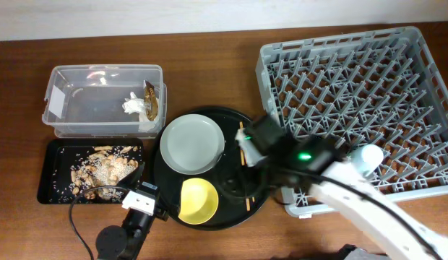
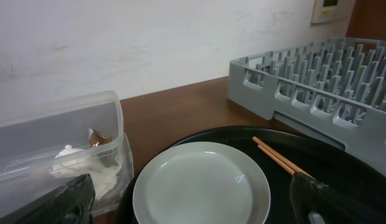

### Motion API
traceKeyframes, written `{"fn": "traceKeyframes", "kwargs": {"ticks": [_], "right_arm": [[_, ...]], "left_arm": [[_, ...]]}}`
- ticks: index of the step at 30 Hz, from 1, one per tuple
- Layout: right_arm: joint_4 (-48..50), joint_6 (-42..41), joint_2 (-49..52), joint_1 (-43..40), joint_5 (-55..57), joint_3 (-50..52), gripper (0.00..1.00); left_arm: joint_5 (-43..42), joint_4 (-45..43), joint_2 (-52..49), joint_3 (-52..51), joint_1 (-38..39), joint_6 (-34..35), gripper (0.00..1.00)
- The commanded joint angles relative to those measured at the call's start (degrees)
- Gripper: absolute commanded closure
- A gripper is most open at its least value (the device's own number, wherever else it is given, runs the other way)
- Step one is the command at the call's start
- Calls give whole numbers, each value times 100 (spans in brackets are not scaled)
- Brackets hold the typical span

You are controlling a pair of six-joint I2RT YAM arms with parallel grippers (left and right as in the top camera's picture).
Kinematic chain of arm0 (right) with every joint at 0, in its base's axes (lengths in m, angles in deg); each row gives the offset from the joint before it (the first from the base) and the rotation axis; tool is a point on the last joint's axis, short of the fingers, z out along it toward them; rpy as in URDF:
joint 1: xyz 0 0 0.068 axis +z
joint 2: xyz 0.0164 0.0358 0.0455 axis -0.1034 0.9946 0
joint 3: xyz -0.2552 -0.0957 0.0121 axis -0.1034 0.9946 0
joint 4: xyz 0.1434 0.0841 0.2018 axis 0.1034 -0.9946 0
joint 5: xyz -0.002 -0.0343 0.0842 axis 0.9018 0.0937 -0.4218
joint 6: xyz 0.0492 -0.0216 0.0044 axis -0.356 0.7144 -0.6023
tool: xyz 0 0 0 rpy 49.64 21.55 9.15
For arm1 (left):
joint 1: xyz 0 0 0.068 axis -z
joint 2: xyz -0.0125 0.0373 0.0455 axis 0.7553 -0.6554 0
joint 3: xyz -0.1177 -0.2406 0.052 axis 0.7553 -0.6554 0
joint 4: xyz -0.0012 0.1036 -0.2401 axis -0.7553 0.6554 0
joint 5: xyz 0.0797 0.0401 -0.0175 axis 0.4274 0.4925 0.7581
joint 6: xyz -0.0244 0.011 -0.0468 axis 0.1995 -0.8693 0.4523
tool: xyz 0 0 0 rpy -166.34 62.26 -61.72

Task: Sort waste into correct bins and load items into the dishwasher rack
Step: 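Grasp the yellow bowl with the right gripper and lift it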

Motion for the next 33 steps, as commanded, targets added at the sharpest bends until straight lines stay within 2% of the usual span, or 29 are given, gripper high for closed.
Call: {"fn": "traceKeyframes", "kwargs": {"ticks": [1, 4, 9, 10, 12, 14, 19, 21, 27, 33], "right_arm": [[417, -909, 852, 525, 492, 55, 9], [756, -1154, 1473, 756, 496, 55, 28], [1115, -1388, 2374, 820, 562, 55, 44], [1137, -1445, 2540, 820, 605, 55, 52], [1150, -1445, 2704, 822, 629, 55, 55], [1187, -1443, 2712, 822, 684, 74, 66], [1189, -1423, 2712, 822, 680, 101, 80], [1110, -1423, 2706, 822, 682, 98, 93], [811, -1335, 1976, 730, 1064, 50, 96], [380, -1338, -138, -42, 3497, 7, 96]], "left_arm": [[-85, 28, 46, -11, -39, -52, 1], [-85, 28, 44, -11, -39, -52, 1], [-85, 28, 46, -11, -39, -52, 1], [-85, 28, 46, -11, -39, -50, 1], [-85, 28, 46, -11, -39, -52, 1], [-85, 28, 46, -11, -39, -50, 1], [-85, 28, 46, -11, -39, -52, 1], [-85, 28, 46, -11, -39, -50, 1], [-85, 28, 46, -11, -39, -52, 1], [-85, 28, 46, -11, -39, -50, 1]]}}
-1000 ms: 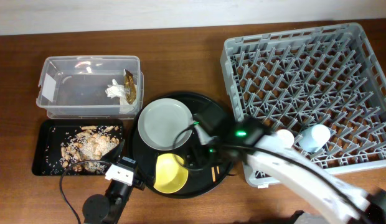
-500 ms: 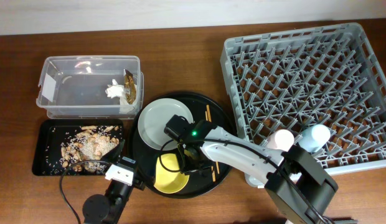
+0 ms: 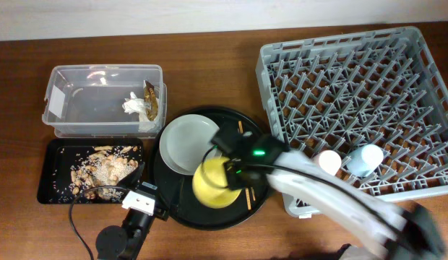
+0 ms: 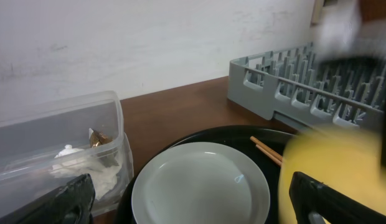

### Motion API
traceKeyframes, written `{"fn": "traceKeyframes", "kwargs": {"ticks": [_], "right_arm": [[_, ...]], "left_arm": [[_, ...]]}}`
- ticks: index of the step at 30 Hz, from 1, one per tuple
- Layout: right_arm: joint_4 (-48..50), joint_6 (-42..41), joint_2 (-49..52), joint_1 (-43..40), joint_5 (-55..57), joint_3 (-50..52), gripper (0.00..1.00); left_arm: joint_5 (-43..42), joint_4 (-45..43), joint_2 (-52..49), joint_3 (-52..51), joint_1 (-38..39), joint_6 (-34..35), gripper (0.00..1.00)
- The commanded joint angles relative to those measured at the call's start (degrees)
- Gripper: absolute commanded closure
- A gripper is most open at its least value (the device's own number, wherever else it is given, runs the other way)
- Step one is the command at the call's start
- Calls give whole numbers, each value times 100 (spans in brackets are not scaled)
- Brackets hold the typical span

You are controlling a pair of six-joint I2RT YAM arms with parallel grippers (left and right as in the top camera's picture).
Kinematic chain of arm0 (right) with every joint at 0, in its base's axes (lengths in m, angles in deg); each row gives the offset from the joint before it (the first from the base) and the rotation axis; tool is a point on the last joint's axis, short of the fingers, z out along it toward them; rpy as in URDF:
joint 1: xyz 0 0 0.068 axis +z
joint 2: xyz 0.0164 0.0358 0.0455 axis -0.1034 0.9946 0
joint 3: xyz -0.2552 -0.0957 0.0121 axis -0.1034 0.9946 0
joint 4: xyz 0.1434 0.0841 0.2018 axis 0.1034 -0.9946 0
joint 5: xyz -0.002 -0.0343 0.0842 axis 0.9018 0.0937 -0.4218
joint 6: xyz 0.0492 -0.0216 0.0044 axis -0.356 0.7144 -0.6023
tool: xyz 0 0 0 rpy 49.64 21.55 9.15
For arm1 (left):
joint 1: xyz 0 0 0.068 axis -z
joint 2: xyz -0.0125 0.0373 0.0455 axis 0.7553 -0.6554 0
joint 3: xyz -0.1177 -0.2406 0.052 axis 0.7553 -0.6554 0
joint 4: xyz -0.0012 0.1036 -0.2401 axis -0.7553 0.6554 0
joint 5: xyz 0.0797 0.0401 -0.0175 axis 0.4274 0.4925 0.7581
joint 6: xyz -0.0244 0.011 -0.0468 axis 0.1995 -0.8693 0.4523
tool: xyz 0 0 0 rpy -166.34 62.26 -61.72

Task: Sort waste into correct bins and load items into the dishwasher rack
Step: 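Grasp the yellow bowl with the right gripper and lift it, then place the yellow bowl upside down in the rack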

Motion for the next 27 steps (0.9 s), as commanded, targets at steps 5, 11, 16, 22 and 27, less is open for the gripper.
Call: {"fn": "traceKeyframes", "kwargs": {"ticks": [5, 11, 16, 22, 27], "right_arm": [[-90, 2, -2138, -1274, 4319, -50, 96], [160, 308, -1679, -2205, 6002, -48, 96], [1001, 1593, -525, -2608, 6133, -48, 96], [1956, 2680, 914, -2610, 7532, -48, 96], [1928, 2857, 1410, -2601, 7558, -48, 96]], "left_arm": [[-83, 28, 46, -11, -39, -52, 1], [-83, 28, 46, -11, -39, -50, 1], [-83, 28, 44, -11, -39, -52, 1], [-83, 28, 46, -11, -39, -52, 0], [-83, 28, 46, -11, -39, -52, 1]]}}
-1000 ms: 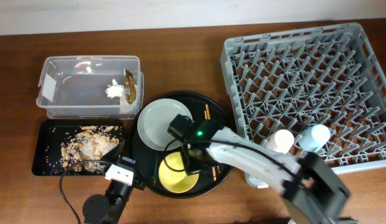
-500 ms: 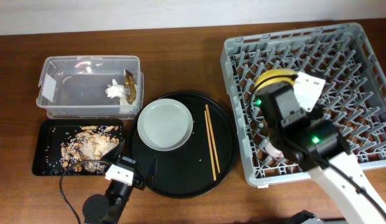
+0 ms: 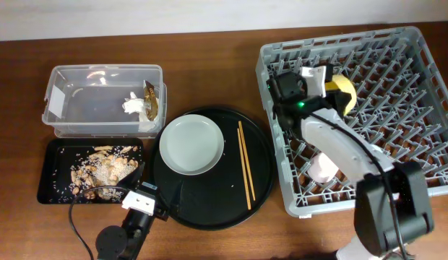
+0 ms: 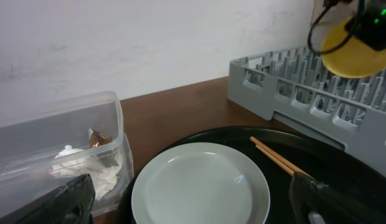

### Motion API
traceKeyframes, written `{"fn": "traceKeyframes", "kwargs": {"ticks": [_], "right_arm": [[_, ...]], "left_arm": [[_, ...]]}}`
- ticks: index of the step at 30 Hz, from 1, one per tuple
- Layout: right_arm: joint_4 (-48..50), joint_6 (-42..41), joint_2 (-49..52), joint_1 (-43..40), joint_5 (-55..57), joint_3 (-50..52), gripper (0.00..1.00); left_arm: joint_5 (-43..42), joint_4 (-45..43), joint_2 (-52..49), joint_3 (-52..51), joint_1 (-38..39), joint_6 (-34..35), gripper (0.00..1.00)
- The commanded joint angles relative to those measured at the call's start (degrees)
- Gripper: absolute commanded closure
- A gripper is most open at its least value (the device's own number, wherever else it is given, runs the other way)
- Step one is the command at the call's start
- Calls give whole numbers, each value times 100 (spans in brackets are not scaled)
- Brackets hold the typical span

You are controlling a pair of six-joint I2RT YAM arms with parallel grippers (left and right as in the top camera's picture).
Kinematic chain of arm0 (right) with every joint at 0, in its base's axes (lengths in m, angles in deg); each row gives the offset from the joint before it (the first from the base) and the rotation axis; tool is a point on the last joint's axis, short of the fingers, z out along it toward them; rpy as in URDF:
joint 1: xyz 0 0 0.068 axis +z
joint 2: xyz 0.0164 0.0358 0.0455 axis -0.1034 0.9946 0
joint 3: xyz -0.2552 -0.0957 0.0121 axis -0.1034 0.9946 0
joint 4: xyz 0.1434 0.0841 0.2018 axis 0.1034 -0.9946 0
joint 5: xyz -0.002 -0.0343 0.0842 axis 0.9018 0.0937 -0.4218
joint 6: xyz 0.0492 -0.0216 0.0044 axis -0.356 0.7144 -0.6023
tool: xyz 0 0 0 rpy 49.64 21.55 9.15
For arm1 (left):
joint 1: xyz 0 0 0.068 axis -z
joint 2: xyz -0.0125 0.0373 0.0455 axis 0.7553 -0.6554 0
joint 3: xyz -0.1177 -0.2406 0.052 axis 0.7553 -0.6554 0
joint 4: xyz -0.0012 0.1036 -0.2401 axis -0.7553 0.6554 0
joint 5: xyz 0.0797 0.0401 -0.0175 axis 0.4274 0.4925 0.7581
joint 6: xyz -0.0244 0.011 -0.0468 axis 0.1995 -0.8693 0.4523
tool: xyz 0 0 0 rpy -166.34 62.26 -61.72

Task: Sort waste into correct bins and load items into the dishwasher rack
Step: 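Place the yellow bowl upside down in the rack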

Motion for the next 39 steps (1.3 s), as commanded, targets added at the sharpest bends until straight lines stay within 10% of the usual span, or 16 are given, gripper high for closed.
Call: {"fn": "traceKeyframes", "kwargs": {"ticks": [1, 7, 14, 27, 39], "right_arm": [[-125, 262, 190, -7, 273, -33, 96], [-1058, 61, 210, 407, -927, -33, 95], [-2146, -1040, -90, 946, -1438, -278, 44], [-3067, -1143, -1115, 1375, -8384, -1429, 45], [-437, -2094, -833, 2114, -7906, 999, 63]], "left_arm": [[-81, 28, 39, -11, -39, -52, 1], [-81, 28, 39, -11, -39, -50, 1], [-81, 28, 39, -11, -39, -50, 1], [-81, 28, 39, -11, -39, -50, 1], [-81, 28, 39, -11, -39, -52, 1]]}}
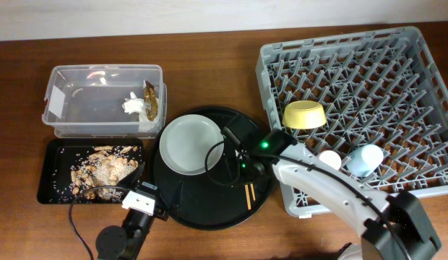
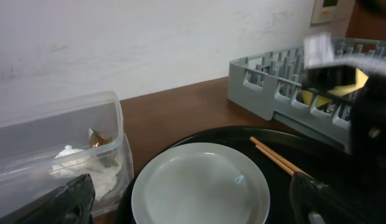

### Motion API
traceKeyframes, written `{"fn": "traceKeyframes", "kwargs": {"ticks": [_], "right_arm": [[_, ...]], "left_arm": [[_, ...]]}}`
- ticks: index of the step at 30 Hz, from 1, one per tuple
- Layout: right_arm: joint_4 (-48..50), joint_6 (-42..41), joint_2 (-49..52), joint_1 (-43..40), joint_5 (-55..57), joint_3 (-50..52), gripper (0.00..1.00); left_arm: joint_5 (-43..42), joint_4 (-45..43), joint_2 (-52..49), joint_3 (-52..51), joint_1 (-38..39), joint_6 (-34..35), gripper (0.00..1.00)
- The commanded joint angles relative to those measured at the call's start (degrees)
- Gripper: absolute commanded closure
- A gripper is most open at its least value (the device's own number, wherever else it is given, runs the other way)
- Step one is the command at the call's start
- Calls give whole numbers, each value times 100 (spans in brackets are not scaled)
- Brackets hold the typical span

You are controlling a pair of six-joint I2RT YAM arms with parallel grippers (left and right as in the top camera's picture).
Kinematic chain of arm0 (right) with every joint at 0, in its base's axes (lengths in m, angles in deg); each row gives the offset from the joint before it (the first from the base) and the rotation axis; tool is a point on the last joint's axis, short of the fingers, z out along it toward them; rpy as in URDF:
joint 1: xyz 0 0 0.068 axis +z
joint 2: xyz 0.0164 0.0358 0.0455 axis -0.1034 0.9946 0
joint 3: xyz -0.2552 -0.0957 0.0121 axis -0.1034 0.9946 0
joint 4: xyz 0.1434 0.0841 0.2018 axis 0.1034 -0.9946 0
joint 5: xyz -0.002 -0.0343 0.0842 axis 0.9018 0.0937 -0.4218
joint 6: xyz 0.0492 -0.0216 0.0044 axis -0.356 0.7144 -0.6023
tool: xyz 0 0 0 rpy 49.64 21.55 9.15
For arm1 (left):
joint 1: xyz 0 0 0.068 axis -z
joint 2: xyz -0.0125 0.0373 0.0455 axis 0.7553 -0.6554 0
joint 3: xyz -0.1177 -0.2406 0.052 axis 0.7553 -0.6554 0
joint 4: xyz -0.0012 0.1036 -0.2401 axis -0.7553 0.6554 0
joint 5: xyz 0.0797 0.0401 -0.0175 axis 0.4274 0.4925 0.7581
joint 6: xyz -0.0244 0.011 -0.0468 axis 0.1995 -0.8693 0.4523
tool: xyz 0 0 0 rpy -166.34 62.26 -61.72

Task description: Sort waste into correct bins and load items into the dishwasher rack

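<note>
A yellow bowl (image 1: 304, 114) lies upside down in the grey dishwasher rack (image 1: 397, 65), also seen past the rack wall (image 2: 333, 93). On the black tray (image 1: 209, 209) rest a white plate (image 1: 191, 143) (image 2: 199, 183) and a pair of wooden chopsticks (image 1: 247, 192) (image 2: 277, 158). My right gripper (image 1: 240, 156) hangs over the chopsticks' upper part; its jaws are hidden under the wrist. My left gripper (image 1: 141, 204) (image 2: 193, 211) is parked at the tray's front left, open and empty, facing the plate.
A clear plastic bin (image 1: 101, 101) with paper and a wrapper stands at the back left. A black tray of food scraps (image 1: 58, 170) lies in front of it. Two cups (image 1: 347, 160) sit in the rack's front part.
The yellow bowl has left my right gripper and now lies upside down in the rack. The right gripper has moved from over the rack to the tray, above the chopsticks.
The yellow bowl first sat at the tray's front with my right arm beside it. Then the right gripper was on the bowl over the tray, then held it above the rack's left side. Now the bowl rests in the rack. My left arm stayed parked.
</note>
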Motion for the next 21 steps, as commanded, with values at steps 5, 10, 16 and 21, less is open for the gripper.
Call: {"fn": "traceKeyframes", "kwargs": {"ticks": [5, 10, 16, 21], "right_arm": [[1241, 42, 227, 0, 129, 787, 64], [1311, -131, 730, -7, 201, 785, 65], [1270, -90, 800, -11, 192, 702, 65], [772, 1156, 603, -11, 111, 269, 65]], "left_arm": [[-79, 28, 39, -11, -39, -52, 1], [-79, 28, 39, -11, -39, -52, 1], [-79, 28, 39, -11, -39, -50, 0], [-79, 28, 39, -11, -39, -52, 1]]}}
